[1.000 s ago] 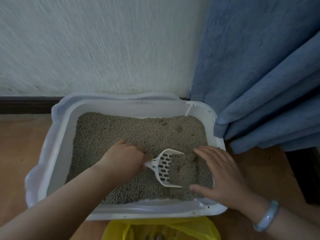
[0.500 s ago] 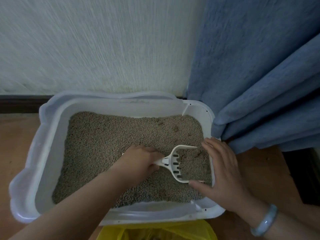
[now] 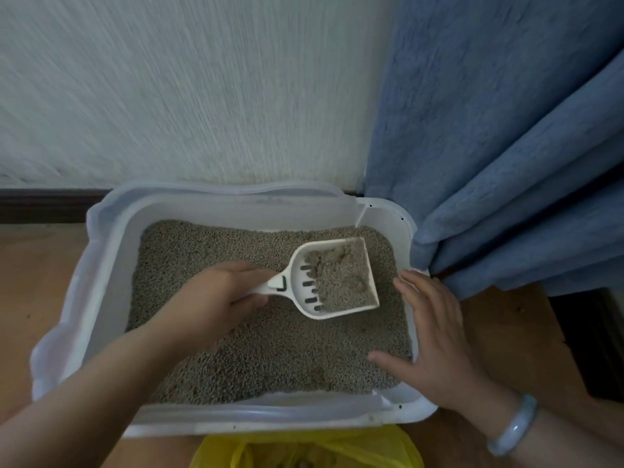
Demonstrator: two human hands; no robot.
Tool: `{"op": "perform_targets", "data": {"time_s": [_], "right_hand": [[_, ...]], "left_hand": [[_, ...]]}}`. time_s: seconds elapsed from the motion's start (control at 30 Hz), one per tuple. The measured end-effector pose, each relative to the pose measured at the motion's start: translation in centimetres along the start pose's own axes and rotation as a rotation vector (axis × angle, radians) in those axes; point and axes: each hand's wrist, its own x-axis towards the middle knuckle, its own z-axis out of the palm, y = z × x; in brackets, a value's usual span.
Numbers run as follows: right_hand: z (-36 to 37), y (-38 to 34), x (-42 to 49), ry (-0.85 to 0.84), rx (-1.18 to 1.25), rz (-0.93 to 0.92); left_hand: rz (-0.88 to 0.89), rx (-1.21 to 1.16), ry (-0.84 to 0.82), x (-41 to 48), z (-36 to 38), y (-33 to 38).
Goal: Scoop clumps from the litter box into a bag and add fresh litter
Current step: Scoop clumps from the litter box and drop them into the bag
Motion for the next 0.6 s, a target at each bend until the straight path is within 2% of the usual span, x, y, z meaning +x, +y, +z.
{"op": "perform_targets", "data": {"time_s": [0.3,0.6], "right_hand": [[-0.1,-0.1,0.0,-0.024,-0.022,-0.006],[-0.1,0.0,0.0,-0.033,-0.032,-0.011]], "left_hand": [[-0.111,0.036,0.019,-2.6,-1.7,-0.9],[-0.166,0.214,0.003,-3.5,-2.1,-1.3]]}}
